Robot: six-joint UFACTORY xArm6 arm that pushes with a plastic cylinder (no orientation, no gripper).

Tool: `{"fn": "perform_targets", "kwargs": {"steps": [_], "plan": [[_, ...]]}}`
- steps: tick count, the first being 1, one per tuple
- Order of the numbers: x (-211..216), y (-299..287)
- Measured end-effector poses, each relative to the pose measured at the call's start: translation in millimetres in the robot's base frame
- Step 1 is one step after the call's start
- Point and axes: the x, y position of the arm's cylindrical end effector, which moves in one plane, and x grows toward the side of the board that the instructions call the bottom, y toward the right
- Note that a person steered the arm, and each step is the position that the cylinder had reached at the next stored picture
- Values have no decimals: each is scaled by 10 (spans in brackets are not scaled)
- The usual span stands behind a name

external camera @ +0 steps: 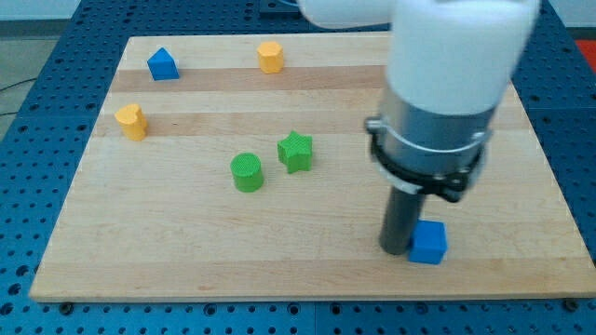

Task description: Place green circle towards the bottom centre of the board

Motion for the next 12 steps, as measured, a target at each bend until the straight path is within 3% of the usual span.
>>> {"fn": "perform_targets", "kwargs": {"steps": [4, 7, 11, 12], "plan": [[28, 703], [-776, 692], [-1220, 721], [-1566, 859]]}}
